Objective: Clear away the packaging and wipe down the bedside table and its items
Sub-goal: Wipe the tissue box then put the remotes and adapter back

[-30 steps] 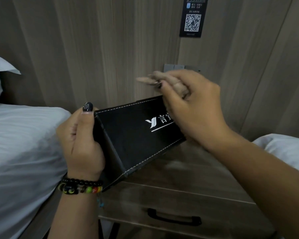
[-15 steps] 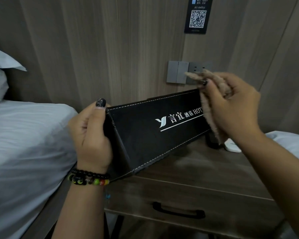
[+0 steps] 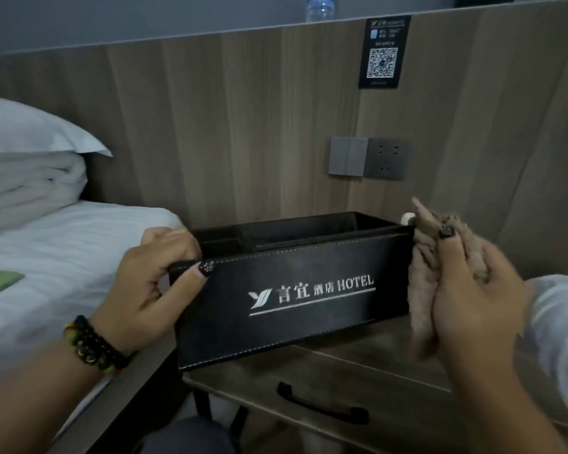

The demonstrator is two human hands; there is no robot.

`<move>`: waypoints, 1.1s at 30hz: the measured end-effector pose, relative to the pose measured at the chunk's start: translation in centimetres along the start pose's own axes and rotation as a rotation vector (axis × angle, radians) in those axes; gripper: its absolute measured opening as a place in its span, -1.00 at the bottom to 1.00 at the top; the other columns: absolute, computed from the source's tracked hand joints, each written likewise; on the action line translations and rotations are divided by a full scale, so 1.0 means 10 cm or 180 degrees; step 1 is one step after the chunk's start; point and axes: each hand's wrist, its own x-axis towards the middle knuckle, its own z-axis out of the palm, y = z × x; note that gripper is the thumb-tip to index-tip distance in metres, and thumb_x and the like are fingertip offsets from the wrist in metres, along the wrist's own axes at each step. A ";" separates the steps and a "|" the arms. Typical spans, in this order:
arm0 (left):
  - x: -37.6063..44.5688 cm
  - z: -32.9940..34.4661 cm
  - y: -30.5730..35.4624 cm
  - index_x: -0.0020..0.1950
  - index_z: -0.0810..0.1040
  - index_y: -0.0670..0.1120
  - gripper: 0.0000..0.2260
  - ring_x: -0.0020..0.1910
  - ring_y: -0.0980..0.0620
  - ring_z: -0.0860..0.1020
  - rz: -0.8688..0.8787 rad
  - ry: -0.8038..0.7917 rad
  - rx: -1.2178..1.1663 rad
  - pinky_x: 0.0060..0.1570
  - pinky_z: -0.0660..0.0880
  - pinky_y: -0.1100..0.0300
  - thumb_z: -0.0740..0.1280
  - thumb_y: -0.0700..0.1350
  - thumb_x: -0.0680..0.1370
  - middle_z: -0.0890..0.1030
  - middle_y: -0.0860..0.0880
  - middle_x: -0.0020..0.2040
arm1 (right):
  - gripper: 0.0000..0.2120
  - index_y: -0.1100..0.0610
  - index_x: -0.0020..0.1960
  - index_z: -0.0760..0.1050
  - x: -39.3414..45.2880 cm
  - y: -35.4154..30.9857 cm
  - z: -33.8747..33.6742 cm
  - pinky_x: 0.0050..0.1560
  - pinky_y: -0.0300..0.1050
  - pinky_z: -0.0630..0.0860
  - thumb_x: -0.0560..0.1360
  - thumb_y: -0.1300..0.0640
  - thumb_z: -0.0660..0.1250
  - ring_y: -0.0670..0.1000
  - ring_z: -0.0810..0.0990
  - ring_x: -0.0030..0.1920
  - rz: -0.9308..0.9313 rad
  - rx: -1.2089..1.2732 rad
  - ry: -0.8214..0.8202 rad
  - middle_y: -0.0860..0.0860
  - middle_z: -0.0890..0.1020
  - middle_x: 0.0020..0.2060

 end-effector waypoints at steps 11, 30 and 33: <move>-0.65 -0.07 0.09 -0.12 0.46 -0.09 -0.65 -0.05 0.06 0.47 -0.0125 -0.0821 0.1326 -0.01 0.26 0.01 -0.03 0.02 0.66 0.47 0.07 -0.10 | -0.82 -0.11 0.08 0.57 -0.71 0.25 -0.13 0.04 -0.42 0.50 0.56 0.12 0.29 -0.27 0.61 0.03 0.0704 0.0697 -0.0161 -0.20 0.67 -0.08; 0.18 1.24 1.07 0.36 0.46 -0.04 -0.49 0.06 0.03 0.56 -0.0856 -0.1318 0.2138 0.09 0.46 0.09 0.03 0.19 0.55 0.60 0.02 0.11 | -0.85 -0.04 0.02 0.62 -0.49 0.16 -0.45 0.03 -0.19 0.57 0.55 0.15 0.32 -0.18 0.66 -0.01 0.0691 0.0793 -0.0632 -0.17 0.70 -0.11; 0.18 1.08 1.06 0.37 0.43 -0.05 -0.55 0.14 0.03 0.54 -0.0776 -0.1226 0.1764 0.21 0.41 0.12 0.14 0.13 0.56 0.57 0.01 0.18 | -0.84 0.02 0.07 0.63 -0.48 0.11 -0.47 0.05 -0.18 0.57 0.54 0.15 0.33 -0.19 0.65 -0.01 0.0370 0.0444 -0.0851 -0.16 0.70 -0.11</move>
